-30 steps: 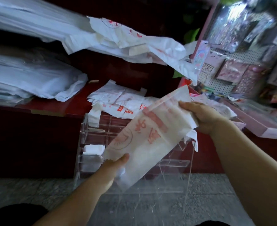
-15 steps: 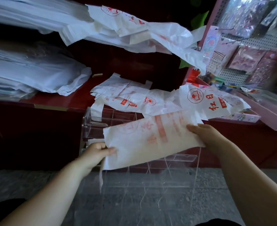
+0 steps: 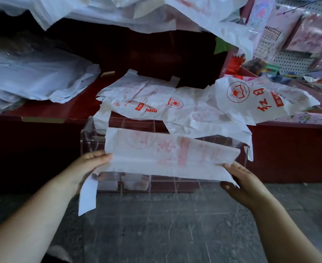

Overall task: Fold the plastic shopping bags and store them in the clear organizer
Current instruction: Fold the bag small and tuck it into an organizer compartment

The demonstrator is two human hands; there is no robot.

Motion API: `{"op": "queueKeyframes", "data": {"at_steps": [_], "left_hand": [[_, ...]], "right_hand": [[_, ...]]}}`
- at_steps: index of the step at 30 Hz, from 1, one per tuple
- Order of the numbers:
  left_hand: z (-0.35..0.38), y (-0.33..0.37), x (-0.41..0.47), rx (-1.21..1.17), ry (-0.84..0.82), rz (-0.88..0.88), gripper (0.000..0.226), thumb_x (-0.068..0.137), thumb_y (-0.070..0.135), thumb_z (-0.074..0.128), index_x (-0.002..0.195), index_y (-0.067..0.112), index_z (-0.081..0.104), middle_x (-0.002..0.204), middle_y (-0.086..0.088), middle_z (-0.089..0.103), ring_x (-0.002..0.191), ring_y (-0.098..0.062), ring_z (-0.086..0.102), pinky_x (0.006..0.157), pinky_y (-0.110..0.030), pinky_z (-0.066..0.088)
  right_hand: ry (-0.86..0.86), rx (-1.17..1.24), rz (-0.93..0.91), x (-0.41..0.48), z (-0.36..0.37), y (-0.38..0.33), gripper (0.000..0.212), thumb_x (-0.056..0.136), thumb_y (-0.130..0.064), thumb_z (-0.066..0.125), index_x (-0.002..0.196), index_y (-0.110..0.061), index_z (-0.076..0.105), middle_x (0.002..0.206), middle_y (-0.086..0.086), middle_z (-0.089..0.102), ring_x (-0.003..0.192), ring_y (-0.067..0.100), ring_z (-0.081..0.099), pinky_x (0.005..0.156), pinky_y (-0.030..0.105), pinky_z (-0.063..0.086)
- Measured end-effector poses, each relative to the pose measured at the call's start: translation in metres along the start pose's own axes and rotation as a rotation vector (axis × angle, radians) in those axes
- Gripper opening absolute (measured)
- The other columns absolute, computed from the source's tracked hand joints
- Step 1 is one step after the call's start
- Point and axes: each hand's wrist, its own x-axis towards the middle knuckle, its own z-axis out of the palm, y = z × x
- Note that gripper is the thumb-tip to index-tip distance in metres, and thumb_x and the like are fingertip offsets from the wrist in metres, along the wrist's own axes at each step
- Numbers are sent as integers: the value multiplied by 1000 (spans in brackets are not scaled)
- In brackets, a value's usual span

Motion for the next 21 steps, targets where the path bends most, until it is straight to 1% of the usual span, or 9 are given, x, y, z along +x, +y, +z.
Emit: {"op": "queueKeyframes", "data": {"at_steps": [3,5,7,10,12,13,15,17,21], "left_hand": [[1,-2,8,-37,30,-31,42,88,3,47,55,13,71,47,-2,62,34,-9,50,37,-12,38],[5,-5,7,-49,13,-26,57,90,-2,42,41,12,67,39,-4,54,30,-10,47,33,-12,38],[9,-7,2,-62,-16,-23,58,91,-4,38,43,9,68,40,-8,55,32,-11,52,35,-16,43],[18,1,0,-61,-20,-11,25,70,16,65,46,11,71,62,-13,69,55,-20,65,54,-26,54],[19,7,4,-34,64,-49,42,24,49,84,29,15,60,47,-5,64,61,-21,56,62,-22,44],[19,8,4,-6,85,-48,49,29,56,84,25,16,56,39,1,59,61,-19,54,62,-20,39],[20,2,1,117,65,36,45,83,29,63,40,16,63,42,4,59,63,-14,53,65,-18,36],[21,-4,-8,313,69,124,27,84,3,56,58,9,60,54,-1,59,66,-13,49,62,-15,36],[15,-7,-4,482,70,160,22,75,0,68,75,16,52,65,-7,52,55,-12,44,50,-16,33]], "right_hand": [[-94,106,-55,6,-5,0,18,78,-14,69,61,-9,65,52,0,62,44,6,56,39,14,39],[-132,88,-71,9,-6,1,37,30,-27,91,52,-13,66,57,7,61,49,14,58,45,17,44],[-91,132,-65,11,-10,2,47,10,-24,89,46,-13,61,52,8,58,48,16,57,46,17,45],[3,43,-74,7,-7,-4,17,57,-8,74,55,-10,57,45,-1,56,52,12,56,47,18,46],[69,45,-111,6,-6,-7,39,84,-6,47,46,-10,55,39,-1,51,48,14,54,41,14,43],[35,85,-98,4,-5,-7,45,85,-21,51,41,-11,55,39,-1,49,43,14,52,40,12,41],[-32,31,-92,-2,0,-8,36,57,-43,77,42,-16,57,42,-1,49,38,9,50,39,11,39],[-33,-80,-107,-3,-2,-7,29,50,-24,82,48,-16,55,44,-2,47,36,5,46,36,12,36],[23,-227,-187,-6,-1,-9,24,82,11,53,78,-13,53,52,-2,62,43,5,58,37,15,43]]}}
